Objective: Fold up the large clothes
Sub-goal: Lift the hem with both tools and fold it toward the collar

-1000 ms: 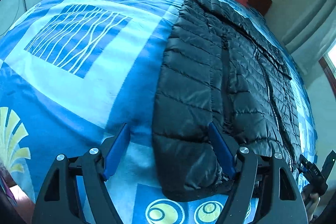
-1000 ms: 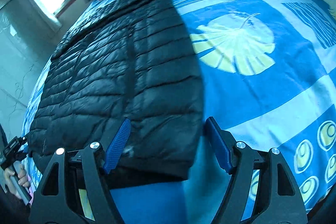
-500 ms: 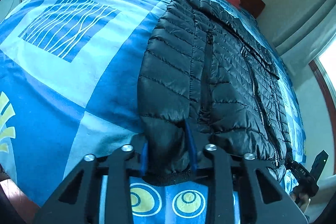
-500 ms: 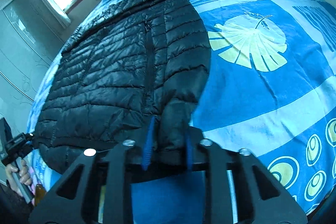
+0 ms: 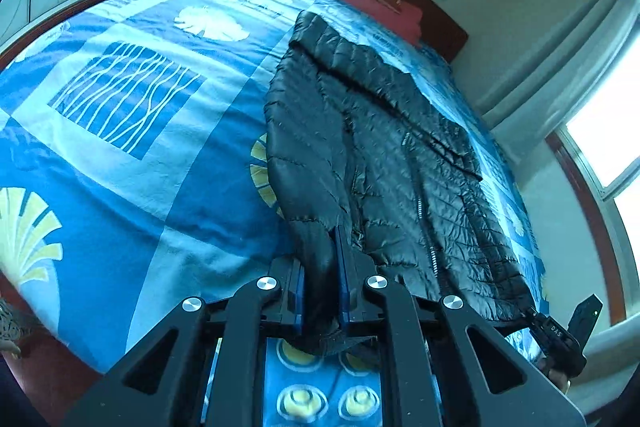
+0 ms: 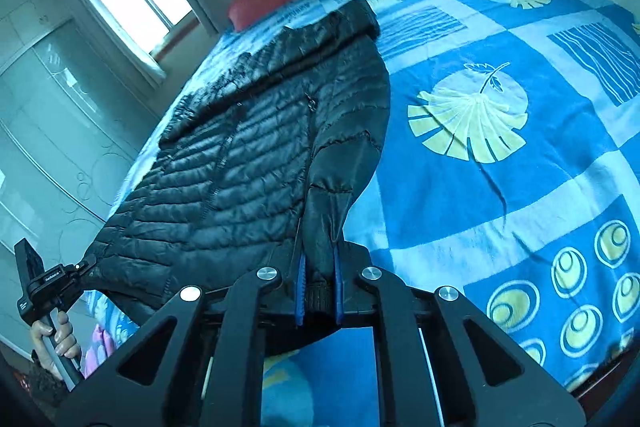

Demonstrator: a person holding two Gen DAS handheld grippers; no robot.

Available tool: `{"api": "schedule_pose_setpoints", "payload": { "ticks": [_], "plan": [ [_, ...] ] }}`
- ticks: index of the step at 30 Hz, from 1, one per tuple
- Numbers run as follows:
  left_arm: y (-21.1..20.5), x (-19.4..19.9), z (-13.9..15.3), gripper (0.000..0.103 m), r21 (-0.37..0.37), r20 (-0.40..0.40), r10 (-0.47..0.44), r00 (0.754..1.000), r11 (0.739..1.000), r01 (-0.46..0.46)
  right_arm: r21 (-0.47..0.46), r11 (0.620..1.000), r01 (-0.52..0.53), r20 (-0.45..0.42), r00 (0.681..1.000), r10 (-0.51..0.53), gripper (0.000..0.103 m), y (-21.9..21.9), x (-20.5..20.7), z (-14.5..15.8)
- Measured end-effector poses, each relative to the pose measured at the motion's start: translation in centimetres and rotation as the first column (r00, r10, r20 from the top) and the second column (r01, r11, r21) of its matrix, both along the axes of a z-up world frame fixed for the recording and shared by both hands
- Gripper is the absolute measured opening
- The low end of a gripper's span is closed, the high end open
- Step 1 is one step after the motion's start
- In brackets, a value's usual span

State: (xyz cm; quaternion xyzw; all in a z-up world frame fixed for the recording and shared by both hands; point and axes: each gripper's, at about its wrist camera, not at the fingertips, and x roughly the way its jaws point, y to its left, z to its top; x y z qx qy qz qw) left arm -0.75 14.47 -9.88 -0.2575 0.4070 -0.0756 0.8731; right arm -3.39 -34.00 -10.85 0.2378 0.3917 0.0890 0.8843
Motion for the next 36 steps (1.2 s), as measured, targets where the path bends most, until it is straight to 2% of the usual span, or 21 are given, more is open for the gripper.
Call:
{"api": "schedule_pose_setpoints", "payload": {
  "ticks": [6,16,23,29,32,36],
  "plan": [
    [0.6,-2.6,1.3,0.011,-0.073,0.003,-0.005,1.000,0.997,0.005,0.104,0.994,0.017,0.013,1.000,-0.019,0.009,-1.6,-2.5,1.6],
    [0.4,-7.1,4.9,0.011,-0.107,0.051,-0.010,0.999,0.994,0.015,0.186,0.982,0.035,0.048,0.998,-0.044,0.009,-2.5,-7.0,4.8],
    [0.5,-9.4,7.4,0.010,-0.122,0.097,0.006,0.995,0.993,0.006,0.282,0.959,0.041,0.102,0.992,-0.072,0.009,-4.0,-9.1,7.0],
    [1.2,-6.9,8.1,0.010,-0.143,0.120,0.019,0.993,0.990,-0.002,0.300,0.954,0.008,0.157,0.986,-0.058,0.009,-4.2,-7.4,8.6],
    [1.4,-4.6,8.7,0.010,-0.135,0.130,0.002,0.991,0.991,0.015,0.307,0.951,-0.027,0.176,0.984,-0.029,0.009,-4.0,-5.2,9.5],
    [1.2,-0.5,9.2,0.010,-0.140,0.115,-0.030,0.993,0.989,0.046,0.365,0.928,-0.076,0.183,0.983,0.008,0.009,-3.8,-0.1,10.4]
  ]
}}
